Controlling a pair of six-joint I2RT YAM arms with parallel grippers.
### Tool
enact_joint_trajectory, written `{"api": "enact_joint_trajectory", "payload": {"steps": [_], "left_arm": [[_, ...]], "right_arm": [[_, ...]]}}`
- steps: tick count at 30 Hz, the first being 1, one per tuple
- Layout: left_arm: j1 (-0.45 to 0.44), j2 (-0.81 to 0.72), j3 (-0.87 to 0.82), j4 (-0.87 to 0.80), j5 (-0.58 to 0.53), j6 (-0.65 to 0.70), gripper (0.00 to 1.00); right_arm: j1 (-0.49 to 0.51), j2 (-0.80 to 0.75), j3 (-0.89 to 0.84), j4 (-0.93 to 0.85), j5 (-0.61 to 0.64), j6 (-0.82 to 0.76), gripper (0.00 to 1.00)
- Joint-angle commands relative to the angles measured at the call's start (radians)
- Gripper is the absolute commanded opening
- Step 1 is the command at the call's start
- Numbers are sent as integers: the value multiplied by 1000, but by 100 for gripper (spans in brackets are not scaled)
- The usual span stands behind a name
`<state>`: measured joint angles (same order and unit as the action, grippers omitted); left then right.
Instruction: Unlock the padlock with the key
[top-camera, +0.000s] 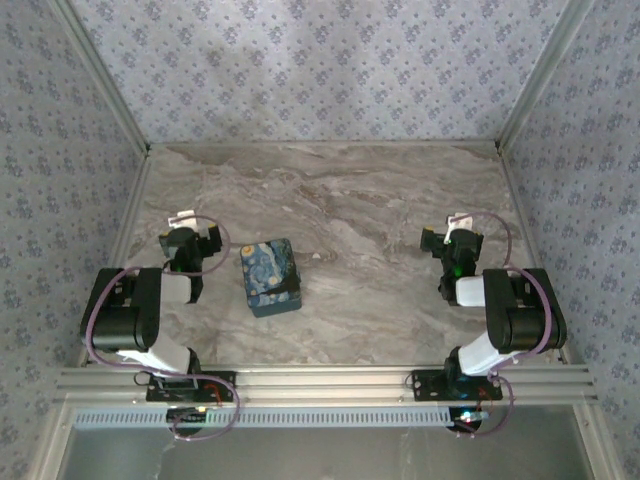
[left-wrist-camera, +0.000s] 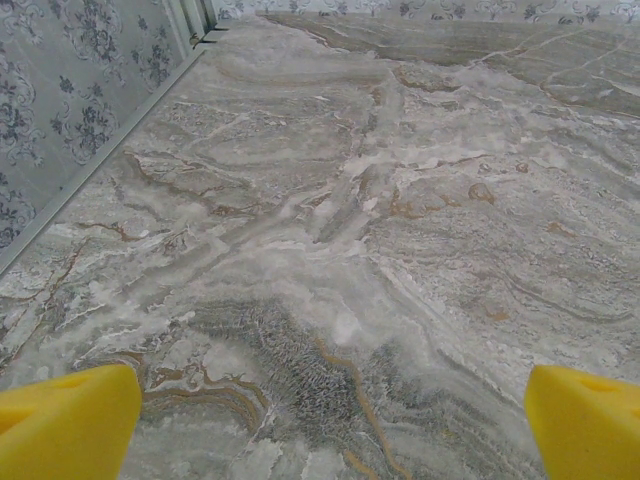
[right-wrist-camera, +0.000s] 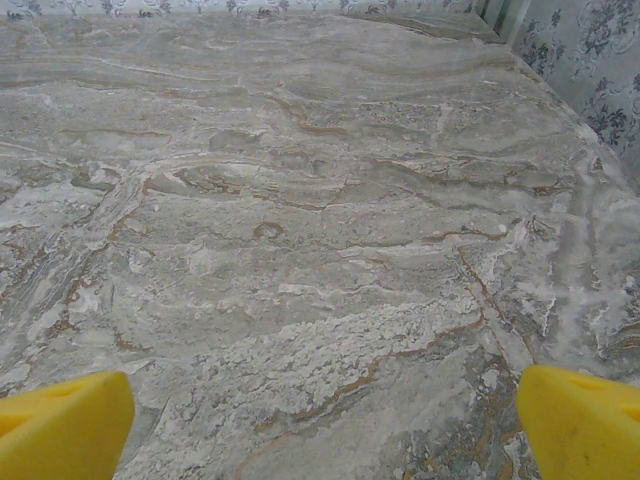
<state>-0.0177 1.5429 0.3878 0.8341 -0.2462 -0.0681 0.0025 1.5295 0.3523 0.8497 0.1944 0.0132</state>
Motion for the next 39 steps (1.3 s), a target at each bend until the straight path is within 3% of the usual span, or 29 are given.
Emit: {"api": "enact_joint_trajectory", "payload": {"steps": [1, 6, 10, 15, 19, 21, 22, 23, 25, 27, 31, 36, 39], "left_arm": [[13, -11, 4, 19, 29, 4, 98], [13, -32, 9, -1, 21, 1, 98], [15, -126, 108, -253, -33, -21, 98], [14, -254, 138, -380, -88, -86, 98], [21, -370, 200, -529, 41, -221, 98], [27, -406, 222, -580, 142, -307, 98], [28, -420, 227, -590, 208, -336, 98], [27, -435, 234, -614, 257, -361, 98], [19, -463, 235, -659, 312, -416, 96], [1, -487, 227, -712, 368, -449, 88], [-93, -543, 175, -828, 372, -523, 85], [-276, -648, 47, -845, 244, -644, 85], [-332, -682, -1, -832, 215, -695, 85]], "right_arm": [[-9, -5, 17, 12, -9, -7, 100], [0, -40, 21, -25, 30, -6, 100], [5, -175, 94, -250, 68, 1, 100], [1, -311, 144, -397, 33, 66, 100], [-19, -373, 178, -480, -127, 219, 100], [-41, -371, 233, -667, -112, 496, 100], [-65, -355, 257, -731, -177, 596, 100], [-104, -321, 262, -664, -332, 593, 100], [-107, -265, 272, -612, -463, 636, 96], [-70, -246, 286, -618, -486, 627, 96], [56, -214, 371, -791, -446, 540, 97], [236, -172, 407, -847, -407, 479, 96], [298, -119, 438, -883, -425, 479, 94]]}}
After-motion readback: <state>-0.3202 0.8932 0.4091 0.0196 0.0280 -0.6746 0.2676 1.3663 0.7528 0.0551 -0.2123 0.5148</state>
